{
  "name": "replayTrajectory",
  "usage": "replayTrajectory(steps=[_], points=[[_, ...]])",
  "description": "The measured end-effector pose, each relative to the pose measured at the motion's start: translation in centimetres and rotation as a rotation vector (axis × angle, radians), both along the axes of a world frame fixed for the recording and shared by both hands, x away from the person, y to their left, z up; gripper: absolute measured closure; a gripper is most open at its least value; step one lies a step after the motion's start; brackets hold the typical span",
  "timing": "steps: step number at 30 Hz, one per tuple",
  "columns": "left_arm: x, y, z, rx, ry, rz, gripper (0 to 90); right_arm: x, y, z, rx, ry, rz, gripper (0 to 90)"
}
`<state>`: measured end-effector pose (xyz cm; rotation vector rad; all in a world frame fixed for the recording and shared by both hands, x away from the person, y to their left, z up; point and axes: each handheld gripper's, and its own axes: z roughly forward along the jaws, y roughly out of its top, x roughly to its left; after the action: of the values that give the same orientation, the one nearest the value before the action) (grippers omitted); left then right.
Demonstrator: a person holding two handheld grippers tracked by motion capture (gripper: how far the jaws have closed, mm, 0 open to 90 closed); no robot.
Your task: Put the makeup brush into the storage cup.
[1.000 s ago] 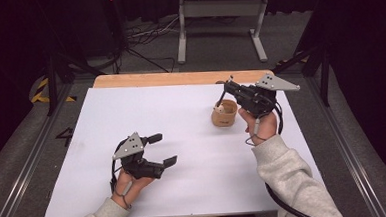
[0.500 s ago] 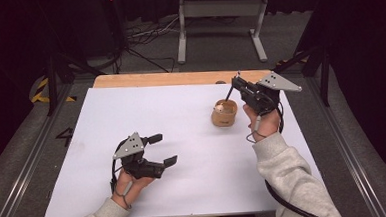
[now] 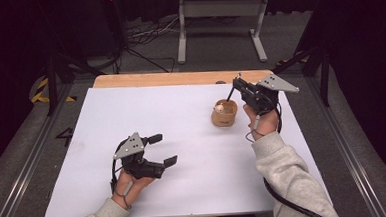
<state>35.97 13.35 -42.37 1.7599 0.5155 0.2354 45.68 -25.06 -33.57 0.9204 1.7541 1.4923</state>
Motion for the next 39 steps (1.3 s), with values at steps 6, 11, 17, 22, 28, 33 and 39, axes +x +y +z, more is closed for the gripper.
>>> replayTrajectory(steps=[6,11,17,22,28,33,39], points=[[0.0,0.0,0.0,-0.004,0.003,0.009,7.8,0.4,-0.1,-0.7,0.006,0.024,-0.005,83.6],[0.0,0.0,-0.1,-0.011,0.015,0.006,7.8,0.8,-0.1,-1.6,0.004,0.048,-0.005,83.5],[0.0,0.0,-0.1,-0.012,0.017,0.01,7.4,1.2,0.1,-2.4,0.002,0.071,-0.004,83.5],[0.1,0.1,-0.1,-0.013,0.024,0.009,7.1,1.4,0.3,-3.1,-0.005,0.087,-0.004,83.6],[0.1,0.1,-0.1,-0.01,0.025,0.008,7.0,1.7,0.3,-3.7,-0.009,0.102,-0.009,83.6],[0.1,0.0,-0.2,-0.011,0.031,0.007,7.0,2.0,0.5,-4.2,-0.012,0.113,-0.007,83.6],[0.2,0.1,-0.1,-0.012,0.027,0.009,7.0,2.3,0.3,-4.4,0.012,0.139,-0.009,61.7]])
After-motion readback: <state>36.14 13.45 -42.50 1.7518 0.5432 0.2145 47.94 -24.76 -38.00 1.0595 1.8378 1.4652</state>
